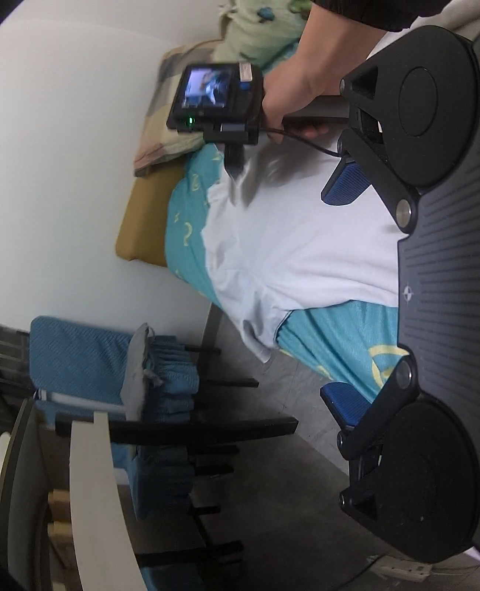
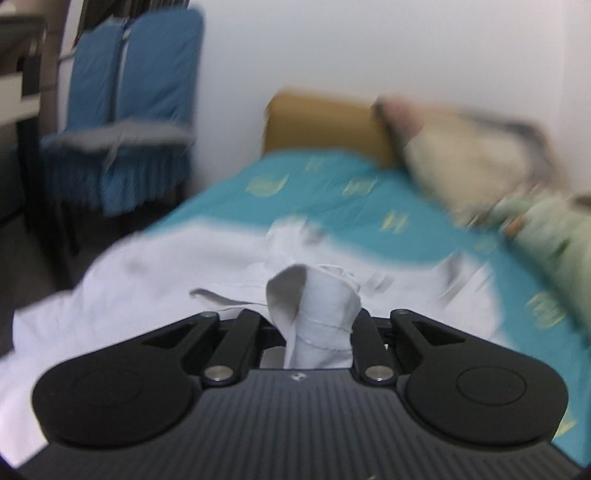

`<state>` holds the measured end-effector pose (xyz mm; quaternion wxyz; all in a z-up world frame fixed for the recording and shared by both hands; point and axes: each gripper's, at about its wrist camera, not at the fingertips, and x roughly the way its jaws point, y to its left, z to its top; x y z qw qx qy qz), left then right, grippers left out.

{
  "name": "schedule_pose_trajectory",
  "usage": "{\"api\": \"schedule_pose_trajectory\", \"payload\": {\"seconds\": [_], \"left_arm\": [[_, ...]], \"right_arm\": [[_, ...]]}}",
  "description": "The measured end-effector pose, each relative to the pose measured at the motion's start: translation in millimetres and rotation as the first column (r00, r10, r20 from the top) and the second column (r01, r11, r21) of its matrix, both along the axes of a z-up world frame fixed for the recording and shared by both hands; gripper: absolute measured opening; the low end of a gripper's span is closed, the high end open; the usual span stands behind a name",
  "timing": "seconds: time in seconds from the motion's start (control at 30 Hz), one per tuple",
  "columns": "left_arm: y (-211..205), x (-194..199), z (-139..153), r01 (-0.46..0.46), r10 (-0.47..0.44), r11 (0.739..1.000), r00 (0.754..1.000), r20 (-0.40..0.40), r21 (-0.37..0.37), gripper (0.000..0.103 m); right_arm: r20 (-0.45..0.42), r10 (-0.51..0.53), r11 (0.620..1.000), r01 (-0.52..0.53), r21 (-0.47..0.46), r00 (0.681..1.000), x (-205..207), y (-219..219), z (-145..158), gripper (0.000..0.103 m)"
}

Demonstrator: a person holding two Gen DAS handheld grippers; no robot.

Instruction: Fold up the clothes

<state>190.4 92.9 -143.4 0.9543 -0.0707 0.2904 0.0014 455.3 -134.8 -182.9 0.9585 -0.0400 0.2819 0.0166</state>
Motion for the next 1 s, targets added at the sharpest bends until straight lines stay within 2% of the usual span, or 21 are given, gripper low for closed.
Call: {"api": "schedule_pose_trajectory", "payload": {"seconds": [0.03, 0.07, 0.1, 0.23, 0.3, 0.37, 0.47, 0.63, 0.73, 0.83, 1.0], "left_arm": [[-1.6, 2.4, -3.0, 0.008, -0.008, 1.0, 1.0, -0.005, 0.003, 0.103], [-3.2, 4.4, -5.1, 0.016, -0.016, 1.0, 1.0, -0.009, -0.002, 0.103], [-4.8, 6.4, -7.3, 0.025, -0.025, 1.0, 1.0, -0.012, -0.007, 0.103], [-9.6, 5.0, -7.9, 0.05, -0.05, 0.999, 0.999, 0.003, -0.008, 0.103], [-13.2, 2.0, -4.2, 0.05, -0.05, 0.999, 0.999, 0.016, 0.015, 0.103], [-16.8, -1.9, 1.0, 0.045, -0.046, 0.998, 0.998, 0.031, 0.041, 0.103], [-18.7, -10.1, 12.5, 0.044, -0.047, 0.998, 0.997, 0.065, 0.041, 0.103], [-24.5, -39.2, 31.7, 0.063, -0.063, 0.998, 0.993, 0.097, -0.004, 0.103], [-29.6, -63.0, 40.9, 0.09, -0.087, 0.995, 0.992, 0.096, -0.031, 0.103], [-40.4, -92.7, 49.3, 0.11, -0.108, 0.994, 0.99, 0.088, -0.013, 0.103], [-62.3, -131.6, 60.3, 0.155, -0.156, 0.988, 0.984, 0.089, 0.011, 0.103]], "right_arm": [[-0.029, 0.009, 0.999, -0.008, 0.032, 1.0, -0.3, -2.6, -4.1, 0.051], [-0.031, 0.014, 0.997, -0.012, 0.078, 0.999, -5.3, -7.3, -5.4, 0.066], [-0.023, 0.019, 0.992, -0.016, 0.125, 1.0, -10.6, -13.4, -3.2, 0.089], [0.028, 0.063, 0.976, -0.067, 0.208, 0.998, -45.8, -20.6, 20.9, 0.091], [0.07, 0.077, 0.976, -0.09, 0.199, 0.995, -73.3, -25.8, 41.1, 0.091], [0.103, 0.084, 0.975, -0.103, 0.198, 0.991, -106.9, -36.0, 64.0, 0.091], [0.123, 0.088, 0.975, -0.111, 0.195, 0.989, -166.9, -54.0, 93.3, 0.091], [0.128, 0.075, 0.976, -0.099, 0.195, 0.989, -273.9, -72.4, 133.5, 0.091], [0.117, 0.041, 0.971, -0.067, 0.229, 0.992, -332.0, -78.3, 141.8, 0.091], [0.111, 0.005, 0.971, -0.031, 0.238, 0.994, -382.7, -80.5, 143.4, 0.091], [0.11, -0.045, 0.958, 0.012, 0.287, 0.993, -438.0, -87.2, 137.5, 0.091]]}}
